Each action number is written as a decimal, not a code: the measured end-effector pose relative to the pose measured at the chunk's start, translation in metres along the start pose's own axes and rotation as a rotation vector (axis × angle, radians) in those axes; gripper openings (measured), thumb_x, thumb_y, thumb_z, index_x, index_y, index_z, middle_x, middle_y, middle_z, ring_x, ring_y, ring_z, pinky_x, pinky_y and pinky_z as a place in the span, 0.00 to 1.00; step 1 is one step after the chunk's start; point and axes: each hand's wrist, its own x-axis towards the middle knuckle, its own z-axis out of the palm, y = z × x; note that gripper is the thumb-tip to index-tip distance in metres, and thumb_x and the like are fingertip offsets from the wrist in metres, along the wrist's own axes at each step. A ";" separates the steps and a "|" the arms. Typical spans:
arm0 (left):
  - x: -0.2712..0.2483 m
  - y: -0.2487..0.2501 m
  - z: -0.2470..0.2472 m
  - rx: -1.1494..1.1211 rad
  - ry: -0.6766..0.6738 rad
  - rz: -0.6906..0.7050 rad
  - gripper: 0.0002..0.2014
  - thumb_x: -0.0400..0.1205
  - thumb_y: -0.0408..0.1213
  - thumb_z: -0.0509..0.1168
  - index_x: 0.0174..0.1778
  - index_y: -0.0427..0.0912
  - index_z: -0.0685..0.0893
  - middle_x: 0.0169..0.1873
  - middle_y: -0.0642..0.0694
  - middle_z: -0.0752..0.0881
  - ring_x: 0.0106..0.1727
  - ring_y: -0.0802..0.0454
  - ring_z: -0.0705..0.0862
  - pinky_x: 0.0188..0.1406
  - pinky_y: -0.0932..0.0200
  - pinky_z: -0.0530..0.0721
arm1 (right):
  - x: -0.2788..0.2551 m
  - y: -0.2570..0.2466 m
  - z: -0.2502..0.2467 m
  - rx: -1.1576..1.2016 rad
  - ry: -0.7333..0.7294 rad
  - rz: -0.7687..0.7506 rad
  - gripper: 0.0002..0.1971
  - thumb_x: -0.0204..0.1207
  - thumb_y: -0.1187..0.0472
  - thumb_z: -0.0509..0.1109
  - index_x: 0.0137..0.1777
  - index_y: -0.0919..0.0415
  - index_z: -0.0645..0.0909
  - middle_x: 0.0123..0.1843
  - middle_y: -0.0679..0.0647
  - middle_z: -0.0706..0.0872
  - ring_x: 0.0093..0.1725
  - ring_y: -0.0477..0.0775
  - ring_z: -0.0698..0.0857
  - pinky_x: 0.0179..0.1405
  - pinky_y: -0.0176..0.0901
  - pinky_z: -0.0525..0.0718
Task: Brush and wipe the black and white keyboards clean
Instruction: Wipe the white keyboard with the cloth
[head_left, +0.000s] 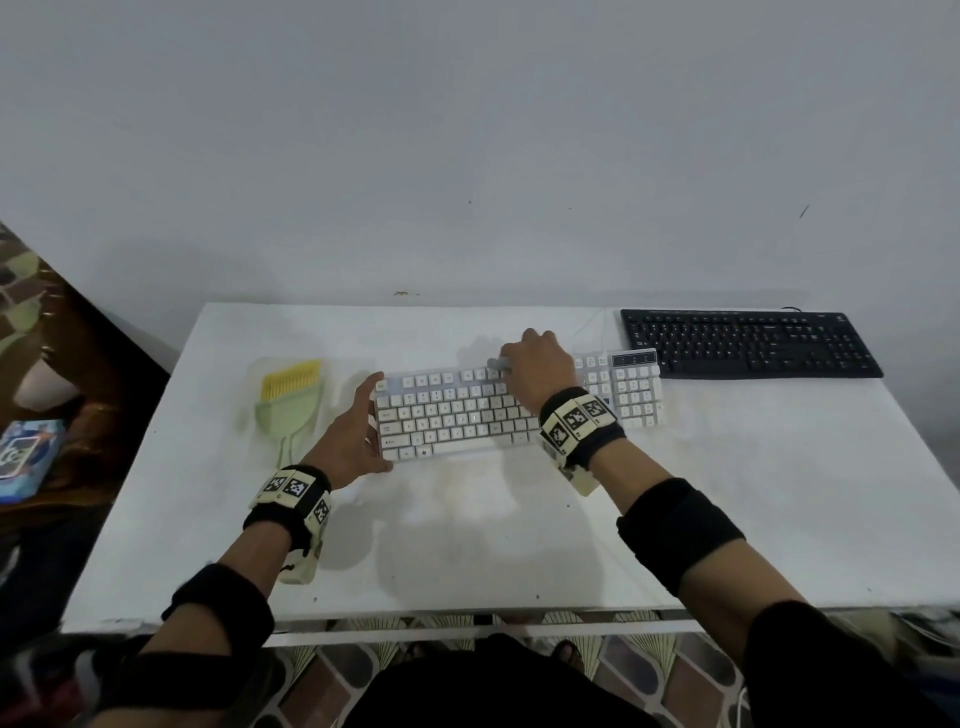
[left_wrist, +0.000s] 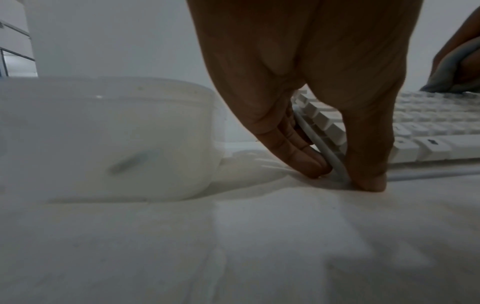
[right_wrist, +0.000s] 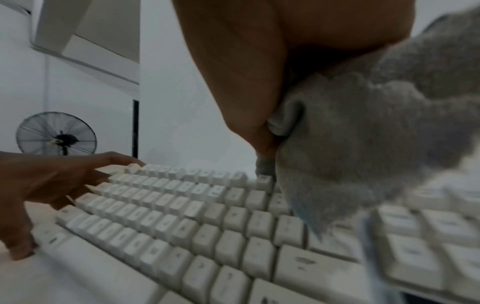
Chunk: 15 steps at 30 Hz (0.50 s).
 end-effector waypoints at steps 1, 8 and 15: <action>0.000 0.000 0.000 -0.007 0.001 0.002 0.66 0.67 0.18 0.82 0.80 0.76 0.47 0.61 0.45 0.79 0.43 0.48 0.87 0.42 0.57 0.91 | 0.000 0.012 -0.003 -0.014 0.006 0.042 0.13 0.87 0.57 0.61 0.65 0.57 0.84 0.59 0.57 0.79 0.64 0.60 0.77 0.50 0.50 0.85; -0.001 0.001 0.001 -0.019 0.011 -0.019 0.66 0.67 0.18 0.82 0.82 0.73 0.48 0.63 0.45 0.79 0.45 0.45 0.88 0.45 0.51 0.93 | -0.003 0.034 -0.002 0.020 0.089 -0.021 0.13 0.86 0.59 0.63 0.62 0.53 0.88 0.57 0.56 0.81 0.59 0.59 0.77 0.40 0.47 0.78; -0.002 0.002 0.003 0.008 0.025 -0.018 0.67 0.67 0.17 0.82 0.81 0.75 0.47 0.62 0.45 0.79 0.45 0.44 0.88 0.40 0.56 0.91 | -0.004 0.094 -0.003 -0.093 0.060 0.209 0.13 0.87 0.56 0.61 0.64 0.56 0.83 0.62 0.58 0.82 0.65 0.62 0.79 0.59 0.52 0.84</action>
